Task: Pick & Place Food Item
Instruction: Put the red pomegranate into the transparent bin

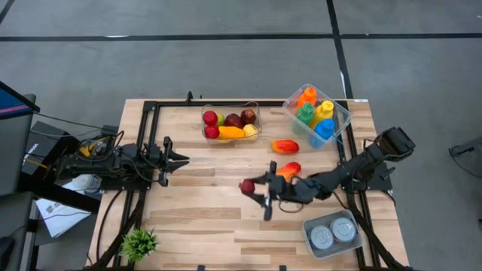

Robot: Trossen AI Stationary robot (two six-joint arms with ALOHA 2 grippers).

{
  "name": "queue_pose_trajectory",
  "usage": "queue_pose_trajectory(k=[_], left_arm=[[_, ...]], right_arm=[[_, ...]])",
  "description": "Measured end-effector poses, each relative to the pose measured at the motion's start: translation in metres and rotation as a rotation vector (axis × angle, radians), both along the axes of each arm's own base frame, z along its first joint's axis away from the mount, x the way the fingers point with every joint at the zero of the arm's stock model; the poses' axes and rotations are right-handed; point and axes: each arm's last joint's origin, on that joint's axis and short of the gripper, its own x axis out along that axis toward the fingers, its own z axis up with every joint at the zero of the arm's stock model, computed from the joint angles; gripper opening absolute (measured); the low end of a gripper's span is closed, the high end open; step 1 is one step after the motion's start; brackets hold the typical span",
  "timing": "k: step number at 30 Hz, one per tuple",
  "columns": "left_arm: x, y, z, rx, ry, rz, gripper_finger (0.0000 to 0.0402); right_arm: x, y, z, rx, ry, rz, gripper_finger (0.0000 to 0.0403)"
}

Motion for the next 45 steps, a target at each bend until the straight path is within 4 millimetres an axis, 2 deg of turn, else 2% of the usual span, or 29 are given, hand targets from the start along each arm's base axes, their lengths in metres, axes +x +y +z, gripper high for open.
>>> queue_pose_trajectory(k=[10, 16, 28, 31, 35, 38, 42, 45], left_arm=[[0.0, 0.0, 0.0, 0.0, -0.004, 0.0, 0.0053], [0.0, 0.0, 0.0, 0.0, -0.004, 0.0, 0.0053], [0.0, 0.0, 0.0, 0.0, -0.005, 0.0, 0.0053], [0.0, 0.0, 0.0, 0.0, -0.005, 0.0, 0.0053], [0.0, 0.0, 0.001, 0.0, -0.005, 0.0, 0.0053], [0.0, 0.0, 0.0, 0.0, -0.005, 0.0, 0.0053], [0.0, 0.0, 0.001, 0.0, -0.005, -0.001, 0.0053], [0.0, 0.0, 0.001, 0.0, -0.005, 0.0, 0.0053]], right_arm=[[-0.025, 0.048, 0.019, -0.006, -0.201, 0.286, 0.0179], [-0.043, 0.072, 0.025, -0.074, -0.268, 0.388, 0.0174], [-0.047, 0.078, 0.024, -0.095, -0.266, 0.426, 0.0179], [-0.046, 0.076, 0.024, -0.097, -0.252, 0.365, 0.0179], [-0.036, 0.058, 0.021, -0.139, -0.19, 0.114, 0.0181], [-0.022, 0.032, 0.018, -0.147, -0.129, -0.1, 0.018], [0.002, -0.02, 0.01, -0.183, -0.03, -0.369, 0.0179], [0.017, -0.069, 0.003, -0.19, 0.041, -0.508, 0.0179]])
